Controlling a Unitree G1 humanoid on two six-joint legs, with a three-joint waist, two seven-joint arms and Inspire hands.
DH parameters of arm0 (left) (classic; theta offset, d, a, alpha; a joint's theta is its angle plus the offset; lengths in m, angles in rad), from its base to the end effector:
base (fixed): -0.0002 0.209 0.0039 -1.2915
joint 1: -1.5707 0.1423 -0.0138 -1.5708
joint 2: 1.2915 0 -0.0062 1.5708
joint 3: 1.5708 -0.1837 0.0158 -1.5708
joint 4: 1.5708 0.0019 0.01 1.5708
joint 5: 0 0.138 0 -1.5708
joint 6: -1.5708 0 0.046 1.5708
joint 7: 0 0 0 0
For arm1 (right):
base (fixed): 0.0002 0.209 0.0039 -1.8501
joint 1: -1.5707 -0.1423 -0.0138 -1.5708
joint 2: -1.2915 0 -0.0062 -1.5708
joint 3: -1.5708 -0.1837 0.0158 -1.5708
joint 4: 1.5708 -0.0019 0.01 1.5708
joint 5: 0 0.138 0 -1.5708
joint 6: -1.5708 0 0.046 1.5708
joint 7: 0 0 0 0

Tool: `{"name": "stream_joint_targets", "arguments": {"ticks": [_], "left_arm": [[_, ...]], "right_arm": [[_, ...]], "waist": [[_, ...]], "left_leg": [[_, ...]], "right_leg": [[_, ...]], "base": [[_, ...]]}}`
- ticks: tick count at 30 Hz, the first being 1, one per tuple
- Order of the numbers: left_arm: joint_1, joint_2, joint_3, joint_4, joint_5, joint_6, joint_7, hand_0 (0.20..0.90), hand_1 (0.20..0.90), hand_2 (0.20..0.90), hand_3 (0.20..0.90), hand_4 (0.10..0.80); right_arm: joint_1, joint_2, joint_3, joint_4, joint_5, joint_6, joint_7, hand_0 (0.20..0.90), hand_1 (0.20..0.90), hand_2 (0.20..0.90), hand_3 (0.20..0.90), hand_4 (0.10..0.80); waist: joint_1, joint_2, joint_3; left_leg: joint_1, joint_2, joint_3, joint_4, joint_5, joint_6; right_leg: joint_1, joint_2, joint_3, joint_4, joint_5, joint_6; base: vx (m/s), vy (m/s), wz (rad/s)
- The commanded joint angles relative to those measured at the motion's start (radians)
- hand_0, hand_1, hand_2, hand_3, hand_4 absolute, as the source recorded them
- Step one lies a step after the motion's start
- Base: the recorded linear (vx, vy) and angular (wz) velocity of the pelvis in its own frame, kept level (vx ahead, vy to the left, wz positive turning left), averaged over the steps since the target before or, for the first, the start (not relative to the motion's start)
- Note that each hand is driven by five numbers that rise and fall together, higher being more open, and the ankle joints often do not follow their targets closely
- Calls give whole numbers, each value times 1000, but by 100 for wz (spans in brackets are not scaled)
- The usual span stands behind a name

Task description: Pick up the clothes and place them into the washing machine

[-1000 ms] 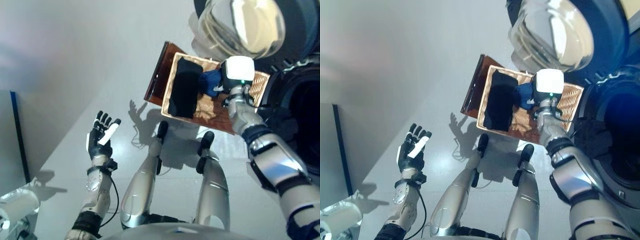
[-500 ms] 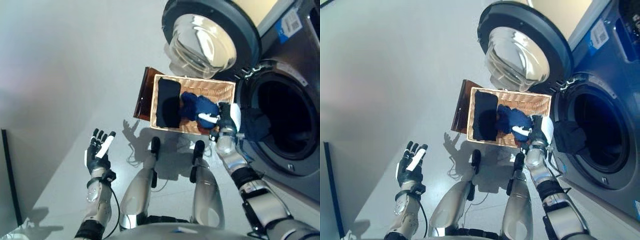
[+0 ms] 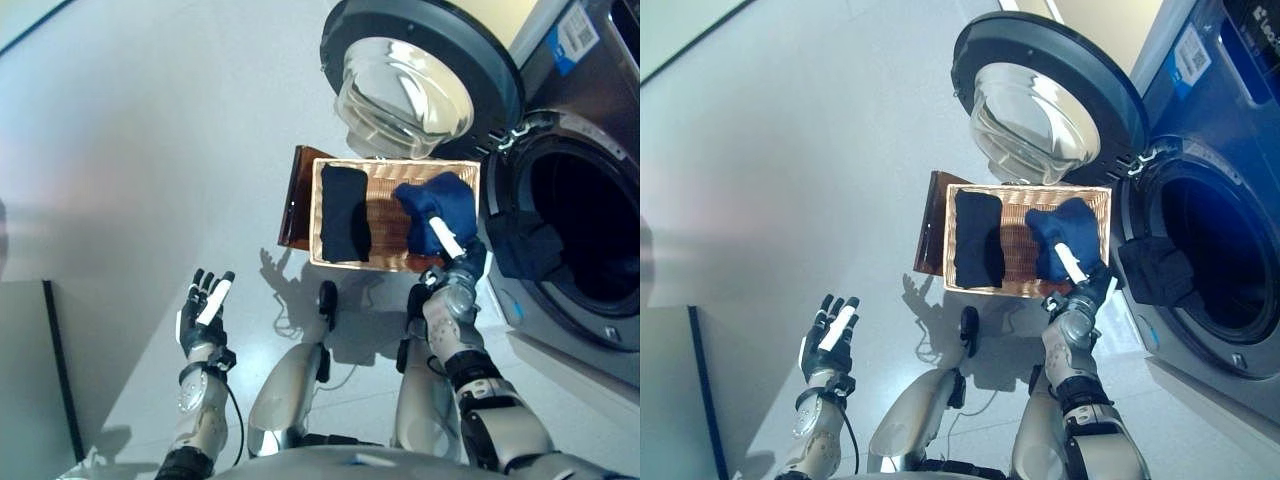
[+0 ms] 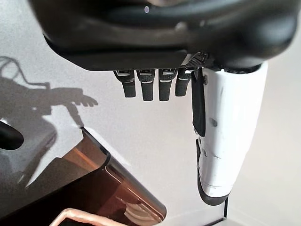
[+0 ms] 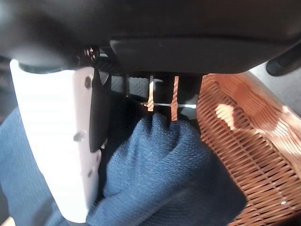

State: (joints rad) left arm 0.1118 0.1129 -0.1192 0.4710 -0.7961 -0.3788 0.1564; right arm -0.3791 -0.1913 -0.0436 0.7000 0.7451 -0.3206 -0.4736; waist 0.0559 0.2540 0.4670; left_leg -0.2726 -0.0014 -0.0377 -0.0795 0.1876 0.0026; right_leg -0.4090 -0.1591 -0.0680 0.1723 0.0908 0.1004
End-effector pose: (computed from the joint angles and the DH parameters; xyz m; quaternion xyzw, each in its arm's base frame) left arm 0.1504 0.1743 -0.0450 -0.2826 0.1262 0.2114 0.9271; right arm 0.2640 -0.1999 0.0214 0.2550 0.0500 -0.3397 0.9039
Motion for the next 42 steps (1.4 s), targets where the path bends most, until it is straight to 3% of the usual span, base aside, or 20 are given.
{"name": "stream_joint_targets", "arguments": {"ticks": [1, 5, 15, 23, 24, 27, 42], "left_arm": [[23, 21, -23, -44, -21, -53, -14, 900, 900, 900, 900, 800], [28, 14, -66, -33, -50, -50, -22, 900, 900, 900, 900, 800], [34, 8, -90, -29, -61, -44, -32, 900, 900, 900, 900, 800], [33, 14, -94, -24, -60, -49, -43, 900, 900, 900, 900, 800], [37, 19, -97, -29, -55, -51, -47, 900, 900, 900, 900, 800], [43, 24, -103, -40, -56, -51, -53, 900, 900, 900, 900, 800], [60, 54, -173, -155, -70, -50, -95, 900, 900, 900, 900, 800]], "right_arm": [[-15, 1, -42, -72, 103, -147, 26, 200, 200, 200, 200, 300], [-49, 20, -133, -57, 227, -234, 21, 200, 200, 200, 200, 300], [-81, -26, -247, -24, 287, -290, -7, 200, 200, 200, 200, 300], [-137, -133, -292, 43, 272, -282, -26, 200, 200, 200, 200, 300], [-178, -187, -289, 87, 263, -262, -31, 200, 200, 200, 200, 300], [-220, -230, -286, 125, 265, -253, -36, 200, 200, 200, 200, 300], [-564, -515, -180, 383, 277, -158, -33, 200, 200, 200, 200, 300]], "waist": [[-4, 24, -44], [-11, 55, -52], [-25, 79, -62], [-26, 90, -72], [-22, 92, -75], [-19, 97, -72], [15, 125, -27]], "left_leg": [[-15, -51, 2, -4, -54, -43], [-14, -57, 8, -6, -60, -42], [-9, -63, 19, -6, -70, -40], [-11, -66, 26, -7, -74, -41], [-10, -66, 28, -7, -74, -42], [-12, -66, 29, -7, -74, -43], [-49, -54, 27, -8, -59, -58]], "right_leg": [[26, -60, 20, -56, -41, 19], [20, -61, 31, -52, -48, 18], [15, -59, 44, -45, -57, 16], [7, -59, 50, -44, -59, 15], [4, -60, 51, -43, -59, 15], [-2, -59, 52, -39, -60, 15], [-74, -42, 61, 30, -87, 0]], "base": [[-2, 2, -9], [11, 13, -5], [9, 5, -5], [3, -1, -2], [16, -12, -7], [7, -11, -3], [3, -33, -1]]}}
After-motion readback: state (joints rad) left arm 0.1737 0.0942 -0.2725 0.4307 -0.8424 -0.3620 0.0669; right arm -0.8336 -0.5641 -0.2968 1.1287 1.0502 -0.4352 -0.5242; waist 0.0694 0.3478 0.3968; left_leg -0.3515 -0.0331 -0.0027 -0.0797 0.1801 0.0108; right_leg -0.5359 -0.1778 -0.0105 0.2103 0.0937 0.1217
